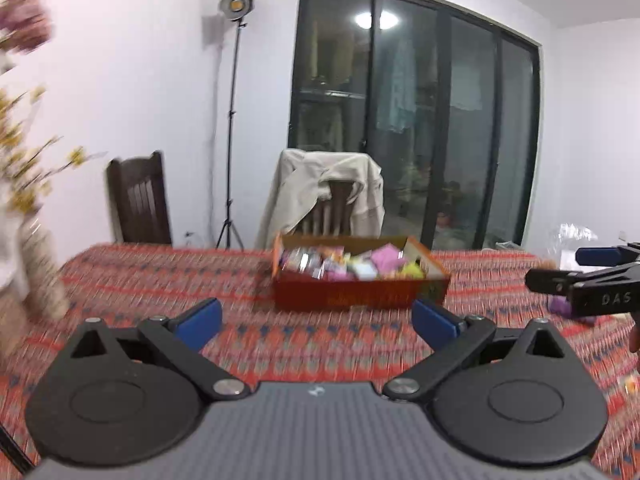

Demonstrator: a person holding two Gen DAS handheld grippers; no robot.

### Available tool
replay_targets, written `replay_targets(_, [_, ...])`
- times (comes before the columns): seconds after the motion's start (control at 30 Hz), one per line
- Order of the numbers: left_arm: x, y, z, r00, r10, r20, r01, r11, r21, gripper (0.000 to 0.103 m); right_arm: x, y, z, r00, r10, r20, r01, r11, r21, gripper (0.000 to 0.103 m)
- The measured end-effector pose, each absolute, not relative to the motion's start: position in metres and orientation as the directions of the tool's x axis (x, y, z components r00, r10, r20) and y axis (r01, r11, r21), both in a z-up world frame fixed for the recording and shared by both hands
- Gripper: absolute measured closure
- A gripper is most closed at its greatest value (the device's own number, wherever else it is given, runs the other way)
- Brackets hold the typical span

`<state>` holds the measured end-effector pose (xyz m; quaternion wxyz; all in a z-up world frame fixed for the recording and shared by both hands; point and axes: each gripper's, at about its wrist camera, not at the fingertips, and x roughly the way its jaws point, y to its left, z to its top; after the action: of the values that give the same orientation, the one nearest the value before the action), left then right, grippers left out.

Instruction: Organize snacks

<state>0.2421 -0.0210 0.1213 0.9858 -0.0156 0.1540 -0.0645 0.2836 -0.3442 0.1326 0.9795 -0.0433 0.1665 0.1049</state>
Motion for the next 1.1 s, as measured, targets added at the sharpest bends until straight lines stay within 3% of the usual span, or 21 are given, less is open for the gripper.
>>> replay_targets(0.43, [0.048,-0.006,0.044,0.973,0.055,-0.225,-0.035,0.995,0.09,0.0,0.071,-0.327,0.034,0.959,0.133,-0.252,-0.149,0.988,-0.042,0.0])
replay_targets(0.73, [0.003,0.009,0.017,0.964,0.089,-0.251,-0.082,0.996,0.038,0.0,-0.005,-0.313,-0.009,0.955,0.131,-0.267,-0.148,0.988,-0.042,0.0])
replay_targets(1.1, [0.002,0.01,0.015,0.965,0.057,-0.257,-0.045,0.998,0.053,0.0,-0.004,-0.302,-0.008,0.954,0.144,-0.262,-0.153,0.988,-0.014,0.0])
